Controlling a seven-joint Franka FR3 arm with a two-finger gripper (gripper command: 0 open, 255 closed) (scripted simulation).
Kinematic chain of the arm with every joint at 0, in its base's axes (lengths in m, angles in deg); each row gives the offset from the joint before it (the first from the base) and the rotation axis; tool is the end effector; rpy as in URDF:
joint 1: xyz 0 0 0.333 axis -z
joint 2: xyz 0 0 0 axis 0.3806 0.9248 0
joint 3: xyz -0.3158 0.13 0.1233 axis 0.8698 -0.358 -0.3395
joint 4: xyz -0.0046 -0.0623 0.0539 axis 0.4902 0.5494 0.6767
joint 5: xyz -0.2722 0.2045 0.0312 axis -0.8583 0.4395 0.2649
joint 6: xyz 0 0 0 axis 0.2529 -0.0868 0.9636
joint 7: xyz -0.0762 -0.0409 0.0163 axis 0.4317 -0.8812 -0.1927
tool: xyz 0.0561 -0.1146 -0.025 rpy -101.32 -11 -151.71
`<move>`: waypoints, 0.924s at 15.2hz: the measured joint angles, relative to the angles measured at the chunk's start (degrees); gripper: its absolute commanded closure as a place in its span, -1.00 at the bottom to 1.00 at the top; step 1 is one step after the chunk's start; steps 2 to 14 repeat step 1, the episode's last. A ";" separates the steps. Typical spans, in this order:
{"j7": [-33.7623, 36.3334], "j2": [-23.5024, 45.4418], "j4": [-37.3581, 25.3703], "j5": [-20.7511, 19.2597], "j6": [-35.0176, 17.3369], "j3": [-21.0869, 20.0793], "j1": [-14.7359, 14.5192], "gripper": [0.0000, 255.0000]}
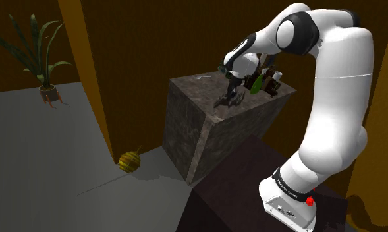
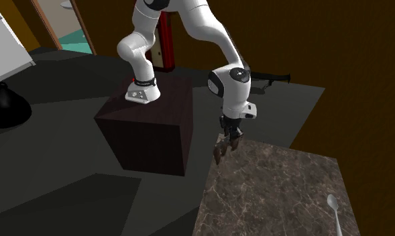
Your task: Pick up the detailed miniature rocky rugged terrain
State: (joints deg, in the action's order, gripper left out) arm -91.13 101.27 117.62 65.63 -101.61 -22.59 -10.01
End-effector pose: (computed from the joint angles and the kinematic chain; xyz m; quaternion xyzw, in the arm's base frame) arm 0.5091 -0.3307 0.2750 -0.9341 -0.3562 -0.0192 0.0182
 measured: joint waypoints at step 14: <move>0.13 -0.25 -0.16 -0.20 0.38 0.14 -0.06 1.00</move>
